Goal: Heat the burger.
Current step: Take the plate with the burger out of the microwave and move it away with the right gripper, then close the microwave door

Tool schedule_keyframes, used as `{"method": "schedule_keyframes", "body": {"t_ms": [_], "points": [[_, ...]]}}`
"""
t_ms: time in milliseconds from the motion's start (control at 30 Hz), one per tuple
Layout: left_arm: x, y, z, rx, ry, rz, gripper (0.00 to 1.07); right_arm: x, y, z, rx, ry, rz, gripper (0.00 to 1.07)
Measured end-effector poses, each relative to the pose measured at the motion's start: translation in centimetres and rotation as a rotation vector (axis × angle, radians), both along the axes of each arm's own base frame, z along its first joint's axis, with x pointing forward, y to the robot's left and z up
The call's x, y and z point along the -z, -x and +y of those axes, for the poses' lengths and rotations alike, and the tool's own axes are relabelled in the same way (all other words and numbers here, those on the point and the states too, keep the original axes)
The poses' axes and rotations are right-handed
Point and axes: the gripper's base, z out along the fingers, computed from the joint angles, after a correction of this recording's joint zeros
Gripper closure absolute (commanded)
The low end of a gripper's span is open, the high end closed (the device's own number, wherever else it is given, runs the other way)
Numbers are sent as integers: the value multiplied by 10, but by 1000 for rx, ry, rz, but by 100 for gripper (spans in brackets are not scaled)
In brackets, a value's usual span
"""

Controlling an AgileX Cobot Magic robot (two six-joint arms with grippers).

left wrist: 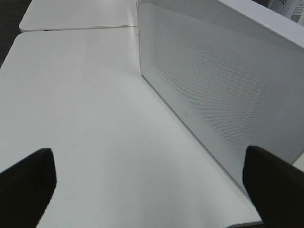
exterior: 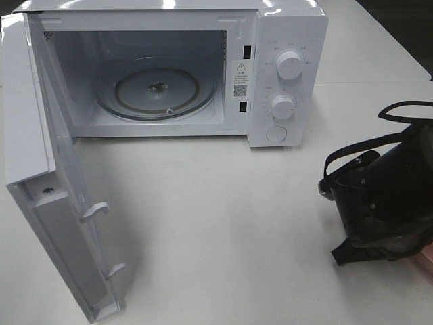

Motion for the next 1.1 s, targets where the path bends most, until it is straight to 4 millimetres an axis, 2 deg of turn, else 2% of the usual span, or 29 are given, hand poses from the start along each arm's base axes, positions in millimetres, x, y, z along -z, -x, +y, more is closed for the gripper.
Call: {"method": "schedule_keyframes", "body": {"t_ms": [33, 100, 133, 167, 200, 333, 400, 433, 500, 533, 567, 600, 667, 700, 733, 767, 833, 867, 900, 933, 1000, 1033, 1100], "points": [[0, 0, 0, 0, 0, 0, 6, -1, -3, 2, 1, -10, -8, 86], [0, 0, 0, 0, 0, 0, 6, -2, -4, 3, 1, -15, -13, 82], [0, 0, 0, 0, 0, 0, 6, -2, -6, 5, -8, -28, -6, 73], [0, 0, 0, 0, 0, 0, 6, -2, -6, 5, -8, -28, -6, 73], [0, 0, 0, 0, 0, 0, 6, -3, -5, 6, -8, -39, 2, 64], [0, 0, 0, 0, 0, 0, 6, -10, -4, 7, -9, -60, 8, 56], [0, 0, 0, 0, 0, 0, 6, -25, -2, 7, -26, -93, 8, 54], [0, 0, 0, 0, 0, 0, 6, -25, -2, 7, -26, -93, 8, 54], [0, 0, 0, 0, 0, 0, 6, -44, 2, 7, -49, -139, -3, 54], [0, 0, 0, 0, 0, 0, 6, -44, 2, 7, -49, -139, -3, 54], [0, 0, 0, 0, 0, 0, 6, -57, 5, 8, -68, -181, -12, 54], [0, 0, 0, 0, 0, 0, 6, -57, 5, 8, -68, -181, -12, 54], [0, 0, 0, 0, 0, 0, 6, -78, 12, 8, -114, -265, -16, 52], [0, 0, 0, 0, 0, 0, 6, -78, 12, 8, -114, -265, -16, 52], [0, 0, 0, 0, 0, 0, 6, -91, 18, 10, -155, -337, -15, 49], [0, 0, 0, 0, 0, 0, 6, -91, 18, 10, -155, -337, -15, 49], [0, 0, 0, 0, 0, 0, 6, -110, 29, 12, -228, -444, -15, 40], [0, 0, 0, 0, 0, 0, 6, -110, 29, 12, -228, -444, -15, 40], [0, 0, 0, 0, 0, 0, 6, -121, 36, 13, -282, -510, -19, 33], [0, 0, 0, 0, 0, 0, 6, -133, 44, 13, -336, -576, -26, 31], [0, 0, 0, 0, 0, 0, 6, -139, 48, 13, -357, -609, -34, 28], [0, 0, 0, 0, 0, 0, 6, -148, 56, 13, -380, -666, -45, 29], [0, 0, 0, 0, 0, 0, 6, -152, 60, 12, -389, -695, -52, 29]]}}
